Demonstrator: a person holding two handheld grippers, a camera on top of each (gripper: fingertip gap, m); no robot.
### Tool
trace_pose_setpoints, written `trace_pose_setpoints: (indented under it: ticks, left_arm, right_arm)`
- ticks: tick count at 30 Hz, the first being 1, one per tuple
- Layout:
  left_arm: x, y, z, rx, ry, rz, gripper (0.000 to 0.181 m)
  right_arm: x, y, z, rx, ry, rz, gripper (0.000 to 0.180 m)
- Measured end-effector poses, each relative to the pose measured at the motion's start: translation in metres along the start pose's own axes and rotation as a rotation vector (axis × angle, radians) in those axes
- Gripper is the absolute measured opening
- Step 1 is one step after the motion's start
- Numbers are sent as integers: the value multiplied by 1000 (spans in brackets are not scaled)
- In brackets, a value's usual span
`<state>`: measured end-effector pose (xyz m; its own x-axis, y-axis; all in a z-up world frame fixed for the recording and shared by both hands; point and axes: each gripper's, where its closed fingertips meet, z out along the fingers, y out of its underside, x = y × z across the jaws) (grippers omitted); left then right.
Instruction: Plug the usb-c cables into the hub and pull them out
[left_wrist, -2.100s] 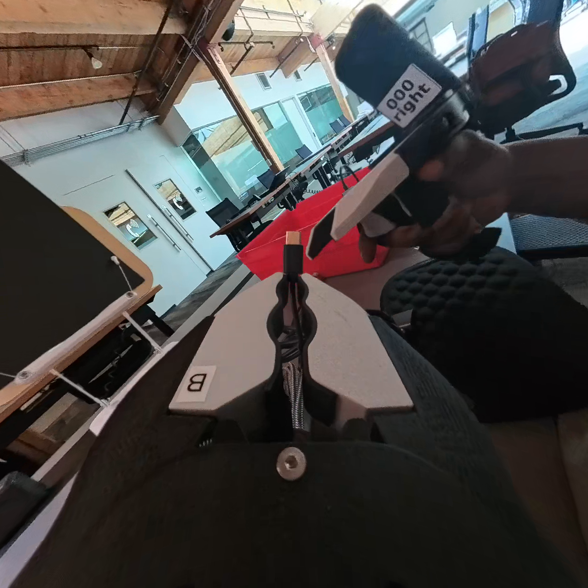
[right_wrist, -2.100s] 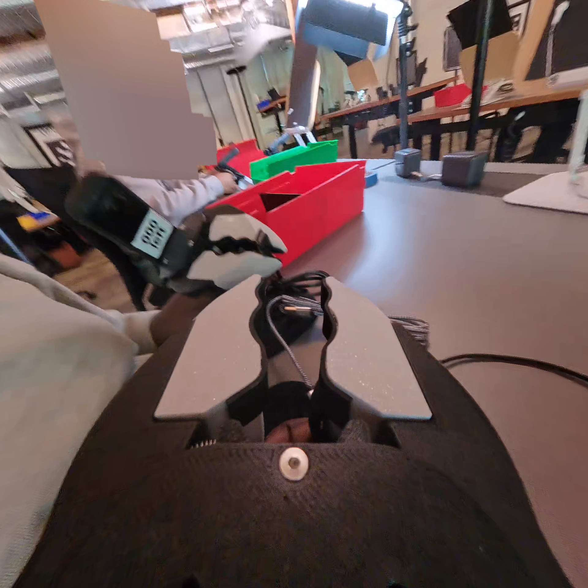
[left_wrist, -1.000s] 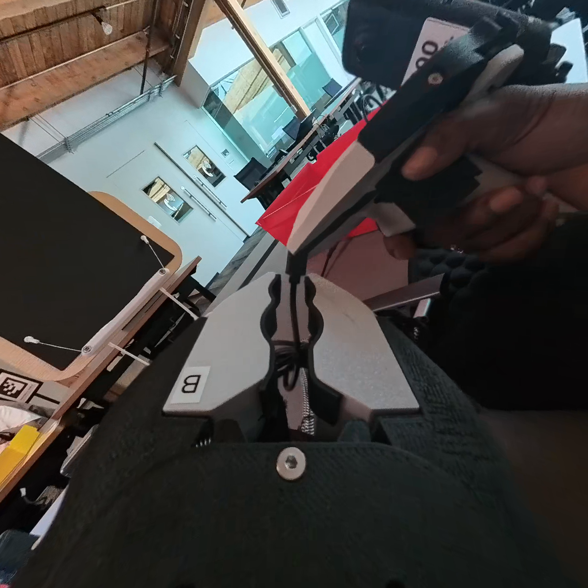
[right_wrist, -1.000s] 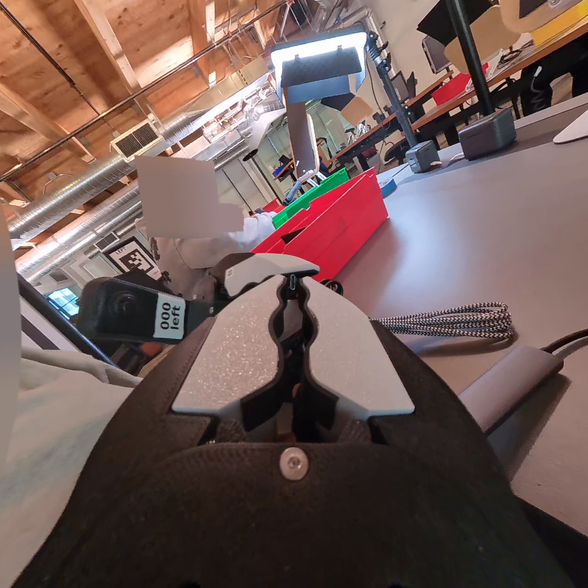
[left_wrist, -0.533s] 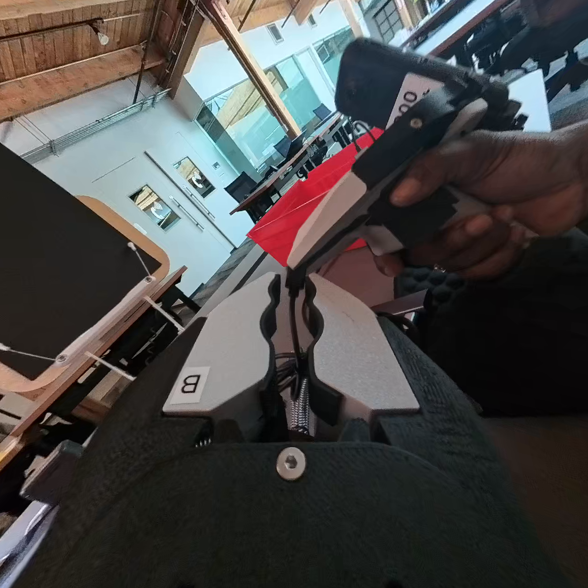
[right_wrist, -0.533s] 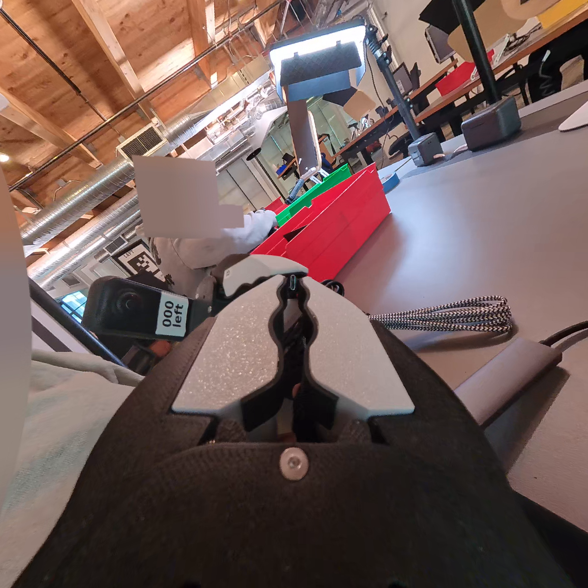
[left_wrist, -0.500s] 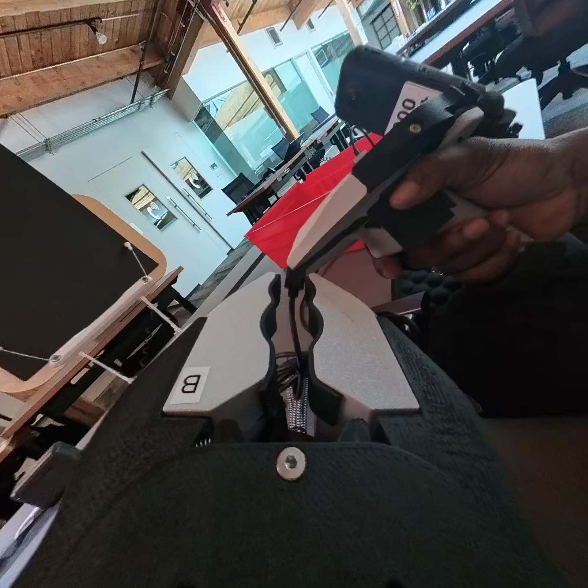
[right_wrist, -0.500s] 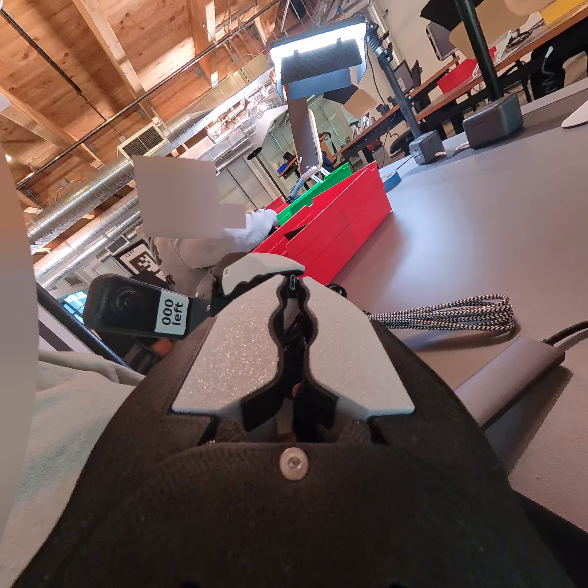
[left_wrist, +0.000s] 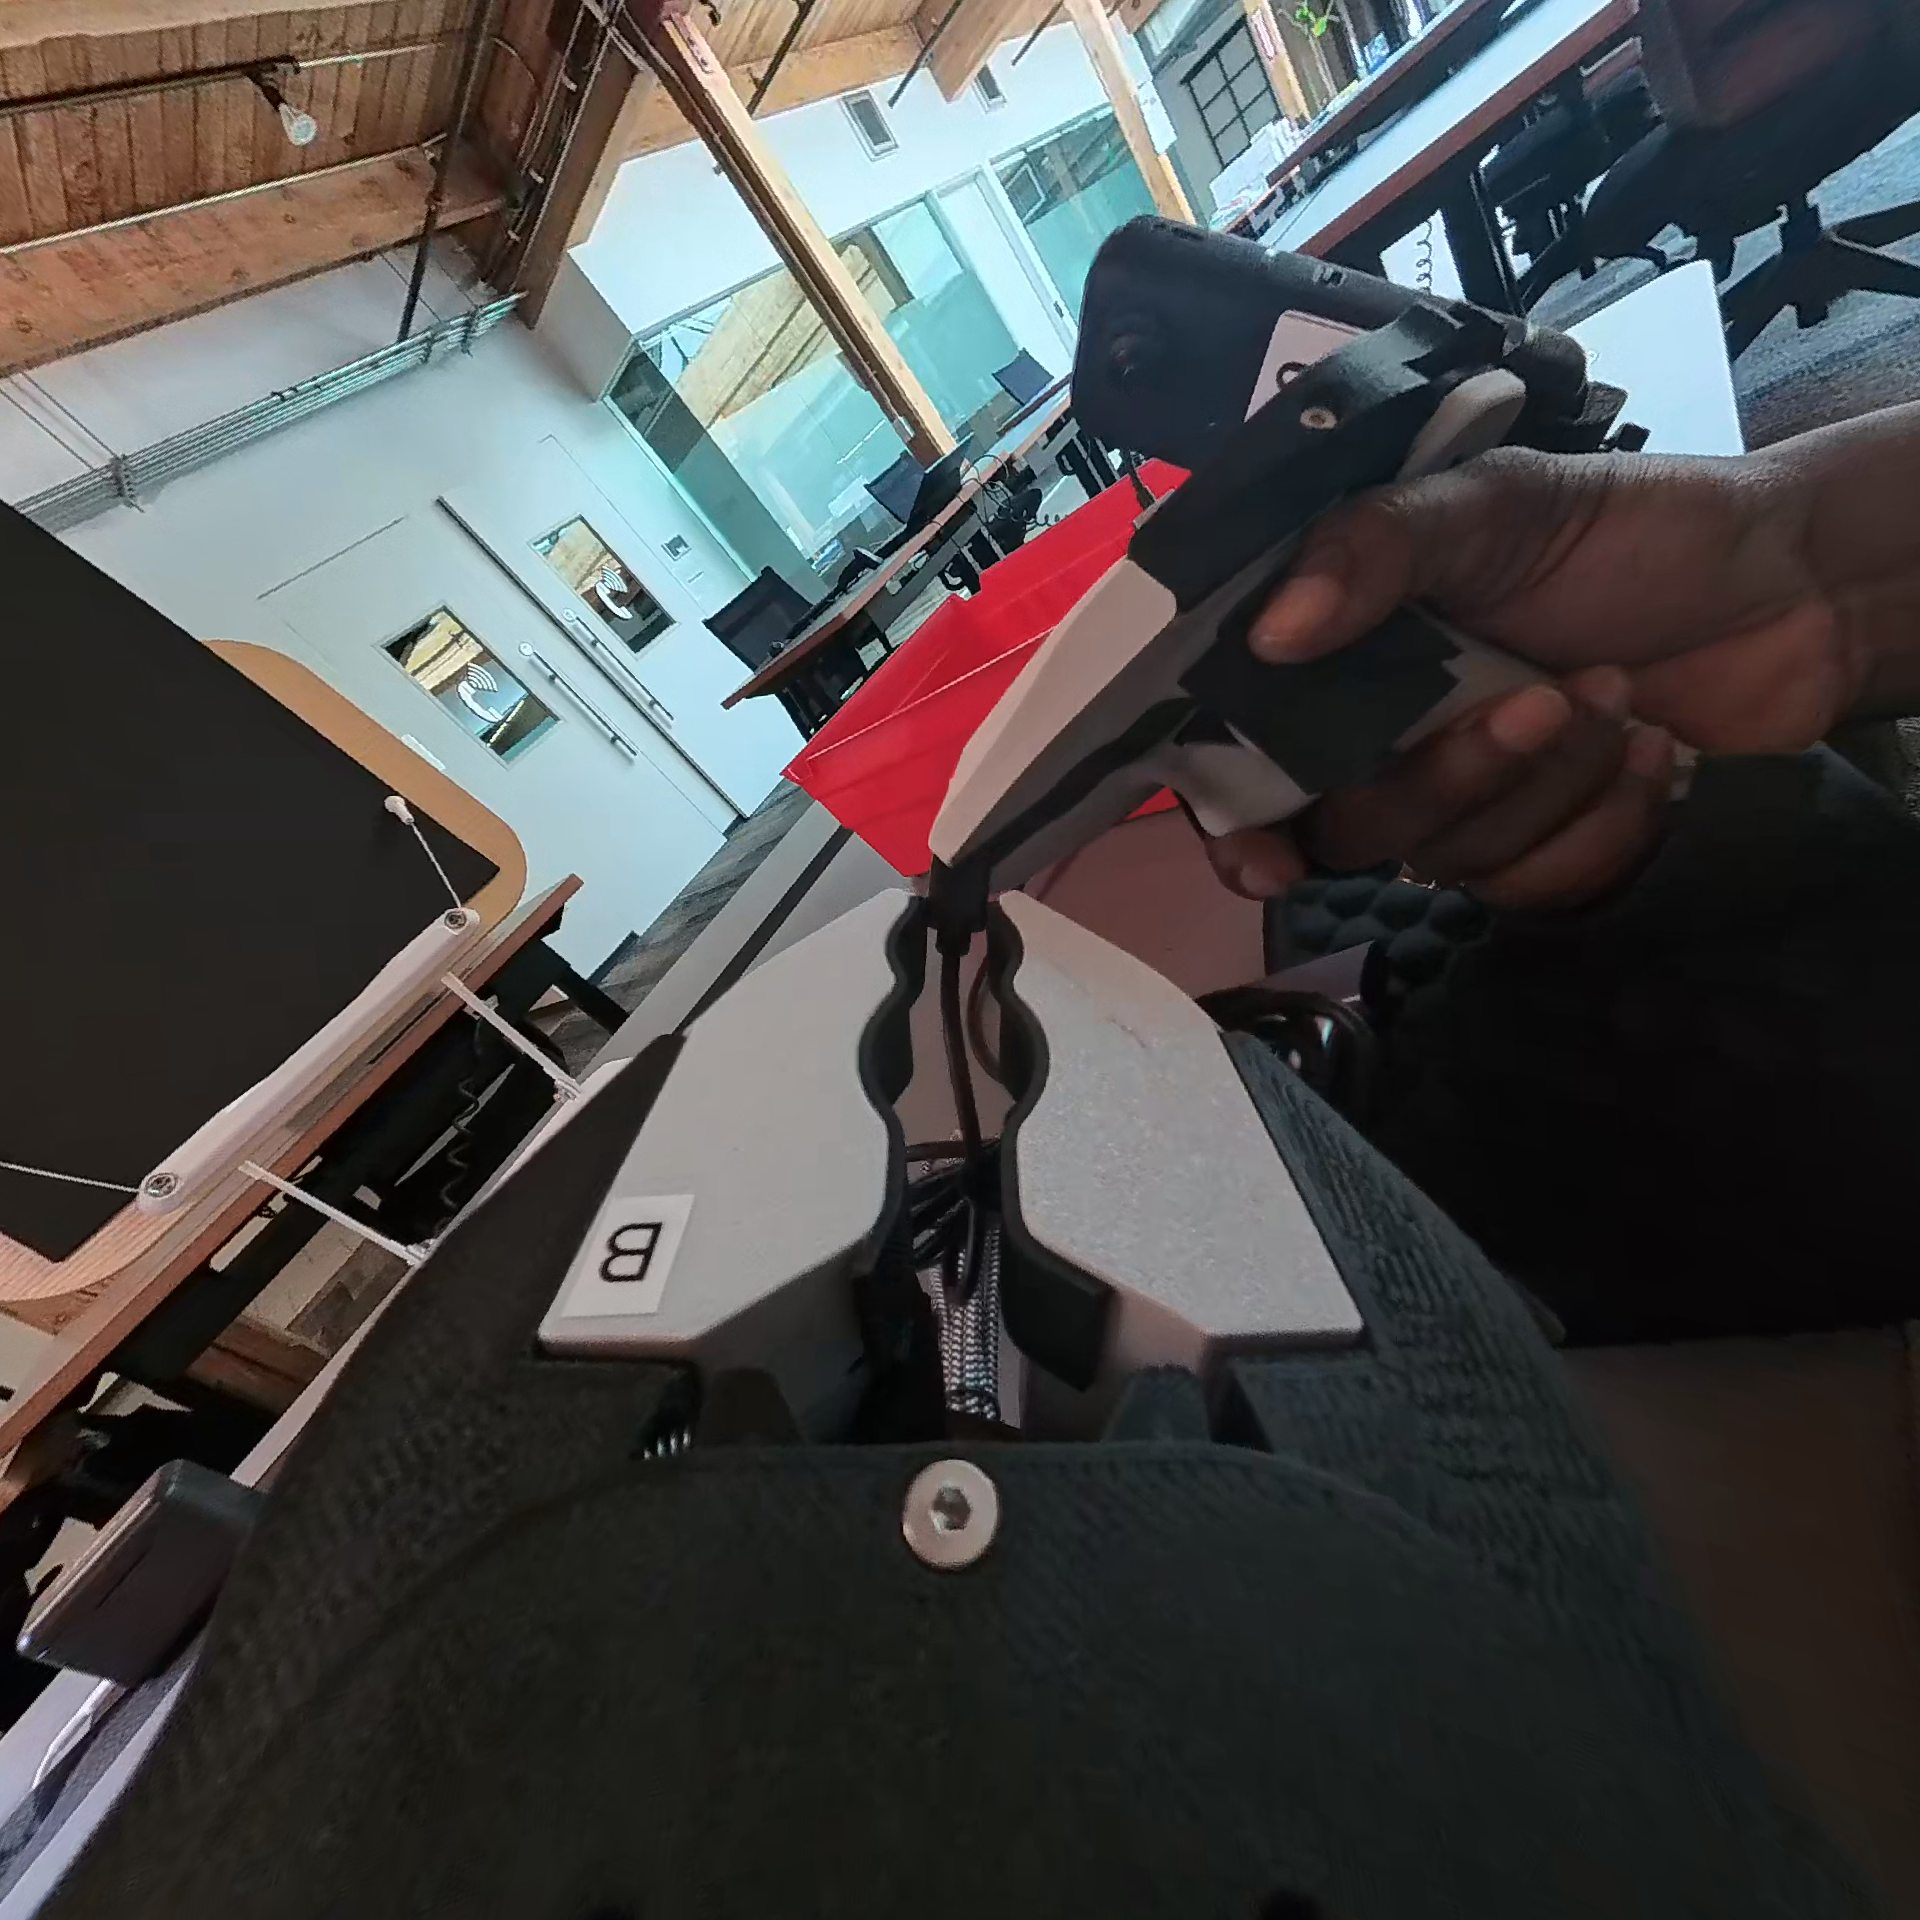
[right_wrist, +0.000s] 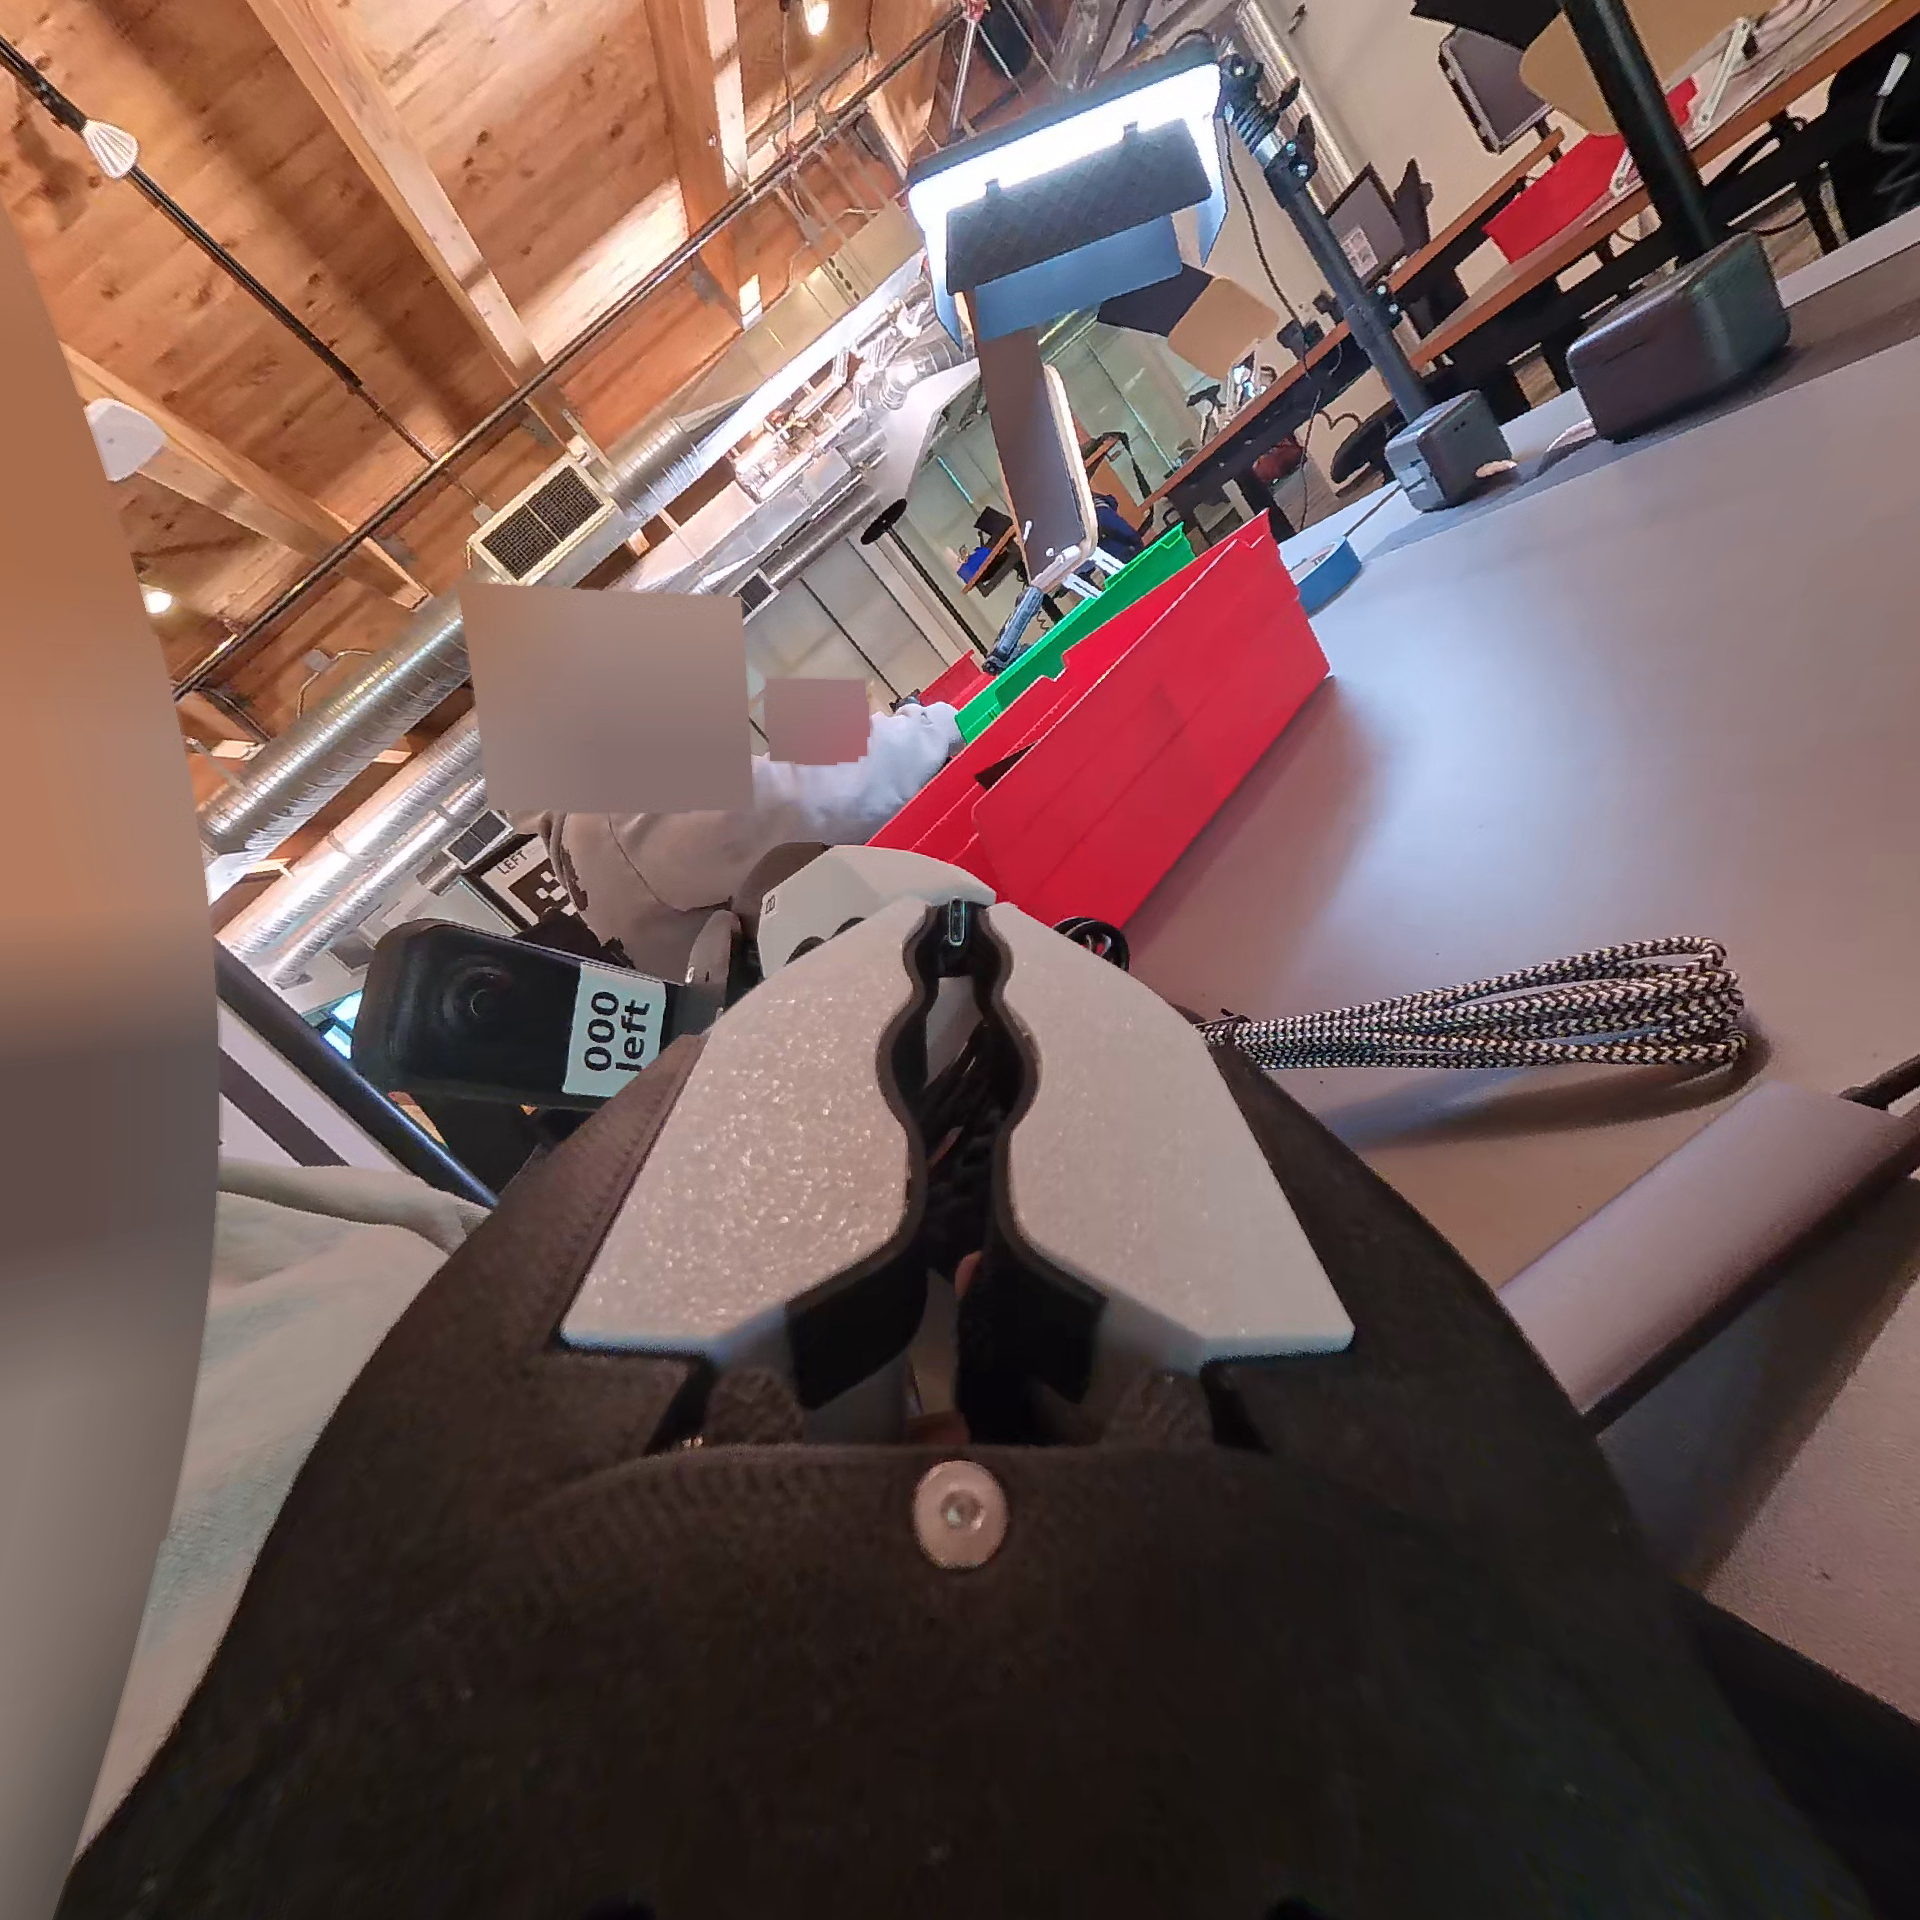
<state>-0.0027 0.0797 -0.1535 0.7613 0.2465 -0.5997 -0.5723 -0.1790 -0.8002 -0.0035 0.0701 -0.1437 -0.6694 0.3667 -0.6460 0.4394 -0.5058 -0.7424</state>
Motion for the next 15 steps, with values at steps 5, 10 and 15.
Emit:
trace_pose_setpoints:
  ticks: [5,10,15]
  left_arm:
    - [2,5,0,-36,20,10,11]
    - [-6,14,0,-87,-8,1,11]
    - [-8,14,0,-82,-19,2,10]
  right_arm:
    - [3,3,0,-41,8,23,5]
    - [24,7,-28,-295,187,-233,37]
    - [75,32,-64,-572,438,-196,55]
